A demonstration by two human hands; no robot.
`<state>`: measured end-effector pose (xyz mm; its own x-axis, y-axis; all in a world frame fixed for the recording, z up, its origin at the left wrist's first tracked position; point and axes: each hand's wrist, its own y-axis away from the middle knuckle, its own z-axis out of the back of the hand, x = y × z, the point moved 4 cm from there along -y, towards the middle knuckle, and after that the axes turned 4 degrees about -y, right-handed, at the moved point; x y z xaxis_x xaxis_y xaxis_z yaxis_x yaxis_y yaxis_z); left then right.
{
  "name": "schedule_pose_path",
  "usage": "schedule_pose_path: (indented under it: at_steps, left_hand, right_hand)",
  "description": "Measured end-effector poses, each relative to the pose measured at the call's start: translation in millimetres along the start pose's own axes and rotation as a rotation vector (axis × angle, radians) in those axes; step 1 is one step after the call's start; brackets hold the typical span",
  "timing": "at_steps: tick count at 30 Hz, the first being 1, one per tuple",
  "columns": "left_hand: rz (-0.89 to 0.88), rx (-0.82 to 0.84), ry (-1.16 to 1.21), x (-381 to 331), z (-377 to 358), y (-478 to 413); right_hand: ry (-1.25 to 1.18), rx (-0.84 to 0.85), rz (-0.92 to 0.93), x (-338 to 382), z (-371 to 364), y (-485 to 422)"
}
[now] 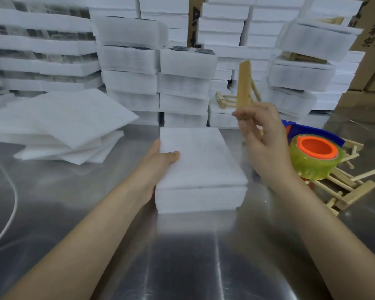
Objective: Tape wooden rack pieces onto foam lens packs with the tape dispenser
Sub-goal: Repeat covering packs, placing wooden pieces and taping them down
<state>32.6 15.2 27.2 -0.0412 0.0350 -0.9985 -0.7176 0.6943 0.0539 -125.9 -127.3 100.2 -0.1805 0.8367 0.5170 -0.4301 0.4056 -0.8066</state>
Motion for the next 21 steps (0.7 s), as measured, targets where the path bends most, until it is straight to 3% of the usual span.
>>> schedule_pose_path:
  at_steps: [2, 4, 6, 21]
  left_hand:
    - [-0.012, 0.007, -0.023, -0.6, -1.0, 0.7]
    - [-0.028, 0.011, -0.038, -1.5, -1.4, 1.5]
    - [-0.045, 0.011, -0.047, -2.4, -0.9, 1.7]
    - [-0.055, -0.013, -0.119, -3.5, -1.8, 2.8]
  right_hand:
    - [0.023, 0.209, 0.091, 23.4, -13.8, 8.7]
    - [0.137, 0.535, 0.036, 29.4, -37.9, 23.5]
    - [0.278, 0.689, -0.003, 25.8, -52.1, 35.9]
    - [0.185, 0.604, 0.049, 27.1, -52.2, 39.4]
